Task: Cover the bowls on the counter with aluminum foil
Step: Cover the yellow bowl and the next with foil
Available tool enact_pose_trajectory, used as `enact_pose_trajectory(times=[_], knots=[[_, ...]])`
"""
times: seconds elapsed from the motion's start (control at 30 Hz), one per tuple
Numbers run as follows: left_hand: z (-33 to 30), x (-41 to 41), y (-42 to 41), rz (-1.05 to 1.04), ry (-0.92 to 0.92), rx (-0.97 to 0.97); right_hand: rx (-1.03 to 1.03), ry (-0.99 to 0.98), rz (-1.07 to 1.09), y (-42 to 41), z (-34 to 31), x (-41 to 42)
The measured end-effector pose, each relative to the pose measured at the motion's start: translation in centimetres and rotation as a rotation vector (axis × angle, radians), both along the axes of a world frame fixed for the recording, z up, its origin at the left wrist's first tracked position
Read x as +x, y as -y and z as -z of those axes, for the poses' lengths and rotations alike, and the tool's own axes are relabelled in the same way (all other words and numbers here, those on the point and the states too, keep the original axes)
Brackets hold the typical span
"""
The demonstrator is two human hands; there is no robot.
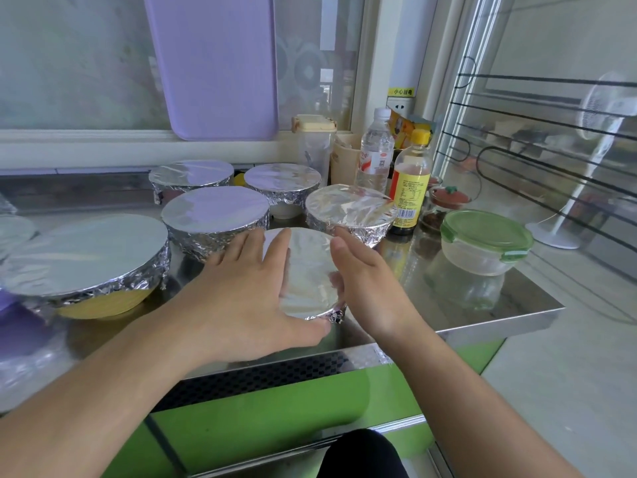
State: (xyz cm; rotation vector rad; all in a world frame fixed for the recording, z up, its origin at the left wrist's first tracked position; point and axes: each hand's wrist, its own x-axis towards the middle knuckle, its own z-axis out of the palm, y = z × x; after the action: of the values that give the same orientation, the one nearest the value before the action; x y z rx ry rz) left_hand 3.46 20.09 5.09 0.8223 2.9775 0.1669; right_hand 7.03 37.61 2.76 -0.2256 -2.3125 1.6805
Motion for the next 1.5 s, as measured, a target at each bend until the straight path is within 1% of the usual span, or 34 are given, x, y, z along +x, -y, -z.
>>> enact_pose_trajectory(times=[0.27,0.47,0.6,0.77,0.9,1.07,1.13,1.2,1.27,1.4,1.5], knots=[[-0.4,-0.1,0.0,0.04,0.023,0.029,-0.05,0.031,-0.005,-0.3,0.5,-0.1],[-1.0,-0.5,0.8,0.116,0.082,0.089,0.015,0.048,0.022,-1.4,-0.2,-0.5],[-1.2,-0.5,1.0,0.147,0.102,0.113,-0.113,0.052,-0.041,-1.5,0.2,-1.5],[-0.9,-0.5,1.2,0.161,0.068,0.19,-0.138,0.088,-0.018,-2.0,1.2,-1.9],[-0.2,-0.3,2.0,0.152,0.115,0.357,-0.146,0.1,-0.05,-2.3,1.2,-1.8],[2.0,0.0,3.3,0.125,0.131,0.704,-0.229,0.079,-0.081,-2.0,0.6,-2.3],[3.1,0.2,3.4,0.08,0.153,0.847,-0.245,0.078,-0.088,-1.6,0.9,-2.6],[4.1,0.6,3.3,-0.012,0.209,0.963,-0.254,0.043,-0.092,-1.3,1.1,-2.5],[5.0,0.9,3.2,-0.073,0.235,1.016,-0.27,0.015,-0.089,-1.2,1.3,-2.4],[5.6,1.1,2.9,-0.082,0.254,1.129,-0.228,-0.033,-0.023,-0.6,1.3,-1.9],[5.8,1.0,2.8,-0.078,0.31,1.192,-0.183,-0.055,-0.071,-0.7,1.1,-1.2]])
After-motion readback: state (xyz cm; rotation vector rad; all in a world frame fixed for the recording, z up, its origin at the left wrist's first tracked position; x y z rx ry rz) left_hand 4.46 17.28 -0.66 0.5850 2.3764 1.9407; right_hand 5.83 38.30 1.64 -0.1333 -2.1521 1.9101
